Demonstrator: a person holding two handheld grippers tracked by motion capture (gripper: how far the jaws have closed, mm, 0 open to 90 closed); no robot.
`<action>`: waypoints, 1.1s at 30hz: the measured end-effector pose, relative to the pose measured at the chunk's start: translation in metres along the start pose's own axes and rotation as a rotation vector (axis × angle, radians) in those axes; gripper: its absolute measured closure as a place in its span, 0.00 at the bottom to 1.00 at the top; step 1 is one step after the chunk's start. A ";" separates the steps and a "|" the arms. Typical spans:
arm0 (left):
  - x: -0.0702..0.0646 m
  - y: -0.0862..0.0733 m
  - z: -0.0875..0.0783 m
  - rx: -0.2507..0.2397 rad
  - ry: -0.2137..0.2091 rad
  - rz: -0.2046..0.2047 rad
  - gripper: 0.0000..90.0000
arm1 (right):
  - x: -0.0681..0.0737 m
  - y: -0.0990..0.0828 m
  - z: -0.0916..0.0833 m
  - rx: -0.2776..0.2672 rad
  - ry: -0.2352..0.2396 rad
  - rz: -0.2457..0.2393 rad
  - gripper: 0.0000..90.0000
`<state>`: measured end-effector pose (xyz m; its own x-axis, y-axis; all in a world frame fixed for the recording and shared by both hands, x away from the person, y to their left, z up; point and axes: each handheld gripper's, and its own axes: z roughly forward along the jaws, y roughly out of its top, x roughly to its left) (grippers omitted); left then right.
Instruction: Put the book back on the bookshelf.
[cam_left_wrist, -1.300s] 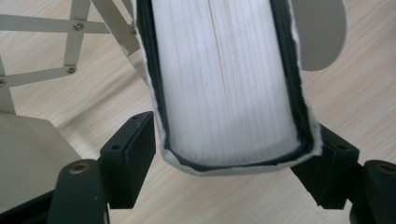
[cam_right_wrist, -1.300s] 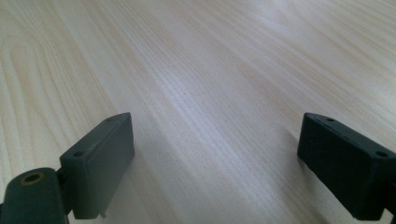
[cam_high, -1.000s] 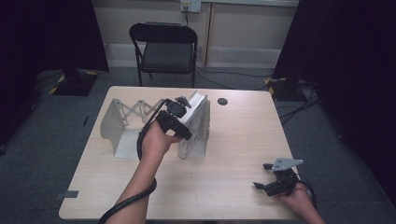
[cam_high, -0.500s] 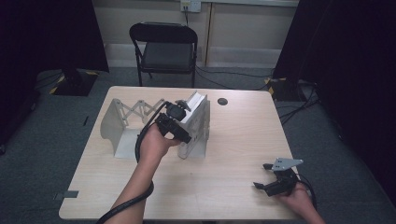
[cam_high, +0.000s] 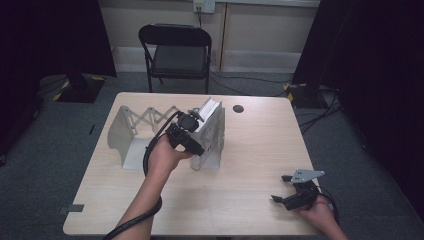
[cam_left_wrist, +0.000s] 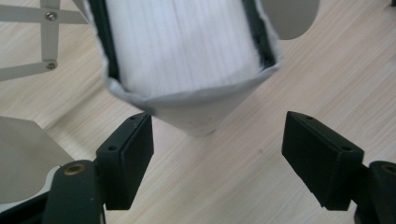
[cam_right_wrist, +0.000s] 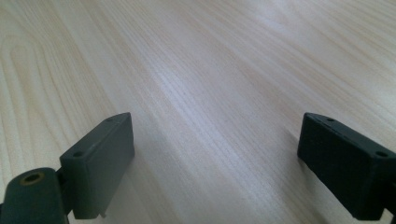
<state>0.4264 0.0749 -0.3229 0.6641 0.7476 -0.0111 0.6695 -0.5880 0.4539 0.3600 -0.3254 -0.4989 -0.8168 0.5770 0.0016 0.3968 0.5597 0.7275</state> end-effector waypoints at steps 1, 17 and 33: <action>-0.001 0.001 0.000 -0.004 0.000 -0.003 0.28 | 0.000 0.000 0.000 0.000 0.000 0.000 0.11; -0.001 0.007 -0.002 0.008 0.044 -0.017 0.58 | 0.000 0.000 0.000 0.000 0.000 0.001 0.11; -0.013 0.015 -0.002 0.032 0.036 -0.070 0.60 | 0.000 0.000 0.000 -0.001 0.001 0.001 0.11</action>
<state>0.4275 0.0568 -0.3142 0.6032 0.7975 -0.0095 0.7246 -0.5430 0.4244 0.3600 -0.3253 -0.4990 -0.8165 0.5773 0.0028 0.3973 0.5583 0.7283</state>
